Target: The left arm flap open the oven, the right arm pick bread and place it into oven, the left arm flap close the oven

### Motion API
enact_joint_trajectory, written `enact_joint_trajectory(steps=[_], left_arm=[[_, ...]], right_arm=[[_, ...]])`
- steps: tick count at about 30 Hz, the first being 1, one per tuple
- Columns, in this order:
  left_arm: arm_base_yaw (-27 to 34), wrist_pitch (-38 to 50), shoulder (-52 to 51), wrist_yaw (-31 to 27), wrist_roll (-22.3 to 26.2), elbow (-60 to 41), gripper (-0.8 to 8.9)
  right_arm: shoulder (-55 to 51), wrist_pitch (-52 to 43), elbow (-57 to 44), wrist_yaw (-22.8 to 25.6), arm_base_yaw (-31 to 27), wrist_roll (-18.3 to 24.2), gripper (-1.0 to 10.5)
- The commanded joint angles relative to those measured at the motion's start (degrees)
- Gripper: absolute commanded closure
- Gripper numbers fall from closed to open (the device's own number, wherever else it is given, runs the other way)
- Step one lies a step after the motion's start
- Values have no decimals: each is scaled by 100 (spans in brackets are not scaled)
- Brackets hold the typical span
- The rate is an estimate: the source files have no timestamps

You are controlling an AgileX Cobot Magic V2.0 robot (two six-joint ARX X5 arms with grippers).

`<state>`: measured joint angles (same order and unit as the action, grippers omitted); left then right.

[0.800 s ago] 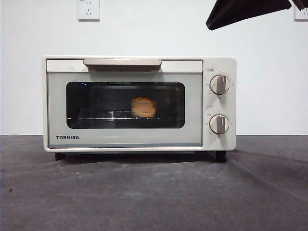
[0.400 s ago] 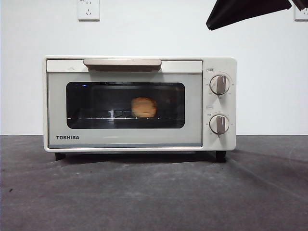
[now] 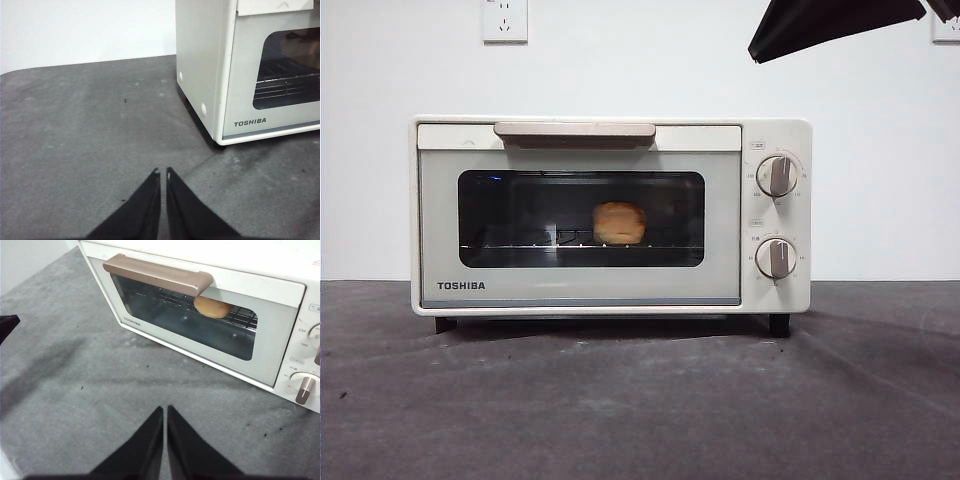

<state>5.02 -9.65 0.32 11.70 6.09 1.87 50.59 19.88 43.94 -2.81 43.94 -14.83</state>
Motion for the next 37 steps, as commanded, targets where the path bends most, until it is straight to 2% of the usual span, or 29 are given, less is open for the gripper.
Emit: enact_joint_trajectory(steps=[1, 15, 18, 19, 22, 28, 32, 37], left_arm=[[17, -44, -13, -17, 50, -118, 785], [17, -44, -13, -17, 50, -118, 785], [17, -44, -13, -15, 50, -118, 785], [17, -44, -13, -15, 50, -118, 785], [17, -44, -13, -15, 50, -118, 785], [17, -44, -13, -17, 50, -118, 785], [17, -44, -13, -17, 50, -118, 785], [17, -44, -13, -17, 50, -118, 785]], right_arm=[[24, -61, 50, 22, 61, 48, 938], [24, -61, 52, 22, 61, 61, 938], [24, -63, 52, 297, 48, 774, 938], [24, -66, 52, 409, 48, 850, 938], [24, -63, 52, 636, 50, 844, 938], [4, -59, 52, 629, 2, 850, 938], [-87, -146, 46, 739, -358, 975, 938], [-507, -387, -59, 511, -1276, 973, 938]])
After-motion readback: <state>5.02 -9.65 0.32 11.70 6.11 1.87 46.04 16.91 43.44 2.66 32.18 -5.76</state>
